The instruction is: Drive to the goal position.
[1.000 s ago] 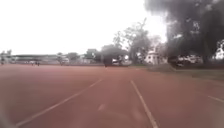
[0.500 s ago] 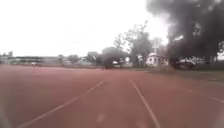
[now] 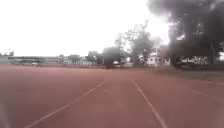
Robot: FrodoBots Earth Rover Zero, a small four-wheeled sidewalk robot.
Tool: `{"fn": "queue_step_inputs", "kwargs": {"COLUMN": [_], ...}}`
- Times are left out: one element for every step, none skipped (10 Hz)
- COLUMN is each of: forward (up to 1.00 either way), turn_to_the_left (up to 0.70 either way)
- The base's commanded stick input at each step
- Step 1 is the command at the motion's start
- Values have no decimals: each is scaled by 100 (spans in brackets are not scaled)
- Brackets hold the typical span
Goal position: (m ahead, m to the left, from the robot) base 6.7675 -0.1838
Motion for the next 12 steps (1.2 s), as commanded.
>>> {"fn": "queue_step_inputs", "kwargs": {"forward": [70, 70, 70, 70, 70, 70, 70, 70, 70, 70, 70, 70], "turn_to_the_left": [-35, -35, -35, -35, -34, -21, -8, 0, 0, 0, 0, 0]}}
